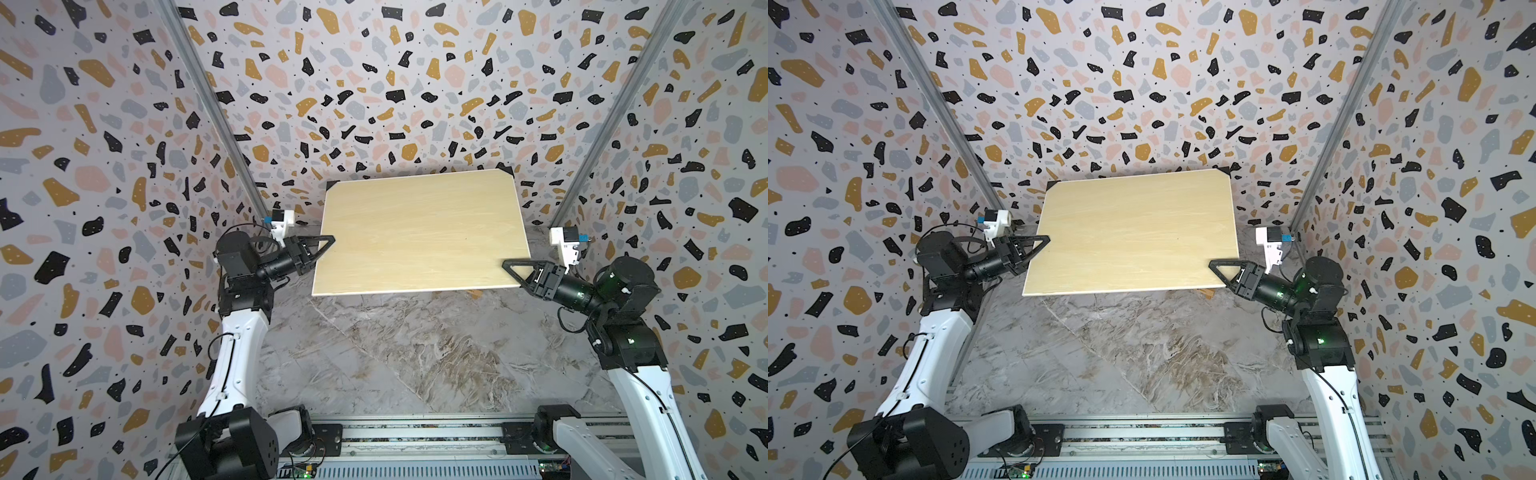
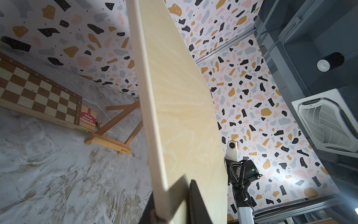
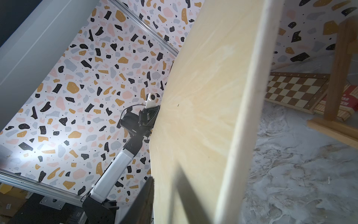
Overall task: Assemble the easel
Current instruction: Pick up the drawing board from the center of the board, then place the drawing board on the easel.
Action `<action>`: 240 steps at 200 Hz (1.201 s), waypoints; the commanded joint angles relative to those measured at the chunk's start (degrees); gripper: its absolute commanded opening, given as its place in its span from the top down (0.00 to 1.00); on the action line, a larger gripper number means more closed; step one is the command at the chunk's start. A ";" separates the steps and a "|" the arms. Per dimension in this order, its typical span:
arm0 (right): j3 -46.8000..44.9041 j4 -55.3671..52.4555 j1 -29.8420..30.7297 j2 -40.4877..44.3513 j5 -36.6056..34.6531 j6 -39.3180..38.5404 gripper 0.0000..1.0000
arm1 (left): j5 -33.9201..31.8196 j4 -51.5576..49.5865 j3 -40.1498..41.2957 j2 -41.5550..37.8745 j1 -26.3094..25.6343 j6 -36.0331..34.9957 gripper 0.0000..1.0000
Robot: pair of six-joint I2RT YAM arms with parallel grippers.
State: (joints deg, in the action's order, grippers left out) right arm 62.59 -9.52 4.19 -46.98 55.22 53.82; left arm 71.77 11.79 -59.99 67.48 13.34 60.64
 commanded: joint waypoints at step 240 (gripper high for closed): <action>-8.76 5.38 0.89 8.68 -28.53 -24.24 1.00 | -12.44 16.71 -14.14 16.82 -13.07 -24.51 1.00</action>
State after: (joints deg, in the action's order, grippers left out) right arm 56.10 -12.93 4.99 -40.21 40.53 46.35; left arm 68.10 14.52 -69.32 83.15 3.90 48.93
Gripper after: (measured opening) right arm 0.206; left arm 0.199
